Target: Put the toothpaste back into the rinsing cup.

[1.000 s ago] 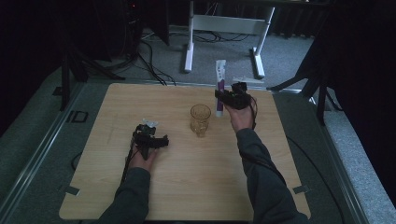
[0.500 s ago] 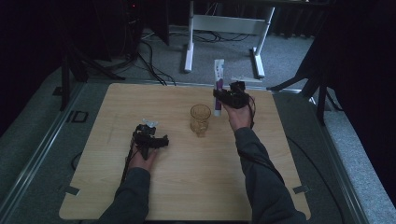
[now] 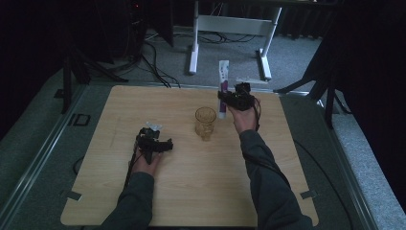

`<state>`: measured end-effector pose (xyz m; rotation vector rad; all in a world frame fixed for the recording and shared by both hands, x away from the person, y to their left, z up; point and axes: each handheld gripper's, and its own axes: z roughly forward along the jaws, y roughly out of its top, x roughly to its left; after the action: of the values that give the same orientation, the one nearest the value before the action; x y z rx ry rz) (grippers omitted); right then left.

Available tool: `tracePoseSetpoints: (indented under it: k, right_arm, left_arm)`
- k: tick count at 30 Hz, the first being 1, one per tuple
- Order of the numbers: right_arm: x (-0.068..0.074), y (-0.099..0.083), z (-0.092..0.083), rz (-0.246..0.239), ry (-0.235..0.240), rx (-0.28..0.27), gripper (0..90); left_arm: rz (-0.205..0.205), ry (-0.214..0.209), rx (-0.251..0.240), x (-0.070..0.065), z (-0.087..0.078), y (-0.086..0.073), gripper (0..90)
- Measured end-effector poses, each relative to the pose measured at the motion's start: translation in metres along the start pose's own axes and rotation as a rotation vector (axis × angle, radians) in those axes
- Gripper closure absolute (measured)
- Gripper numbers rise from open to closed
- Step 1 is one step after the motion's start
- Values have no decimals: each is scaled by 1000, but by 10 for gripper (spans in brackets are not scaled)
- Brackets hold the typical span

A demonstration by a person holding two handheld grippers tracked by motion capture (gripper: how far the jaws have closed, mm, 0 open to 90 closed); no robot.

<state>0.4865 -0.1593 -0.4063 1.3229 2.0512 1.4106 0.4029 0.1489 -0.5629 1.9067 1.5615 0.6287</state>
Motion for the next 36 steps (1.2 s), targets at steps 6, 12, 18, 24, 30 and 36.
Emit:
tracePoseSetpoints:
  k: [6,12,18,24,30,36]
  right_arm:
    - [2,0,4,-3,3,7,704]
    - [4,-1,6,0,3,12,703]
    - [7,-2,10,3,9,17,701]
    - [10,0,12,1,15,14,700]
    - [10,0,16,16,18,14,700]
    - [10,-1,19,28,25,15,699]
  left_arm:
    - [0,0,0,0,0,0,102]
    - [0,0,-1,0,0,0,101]
    - [0,0,-1,0,0,0,102]
    - [0,0,-1,0,0,0,101]
    - [-1,0,-1,0,0,0,102]
    - [-1,0,-2,0,0,0,102]
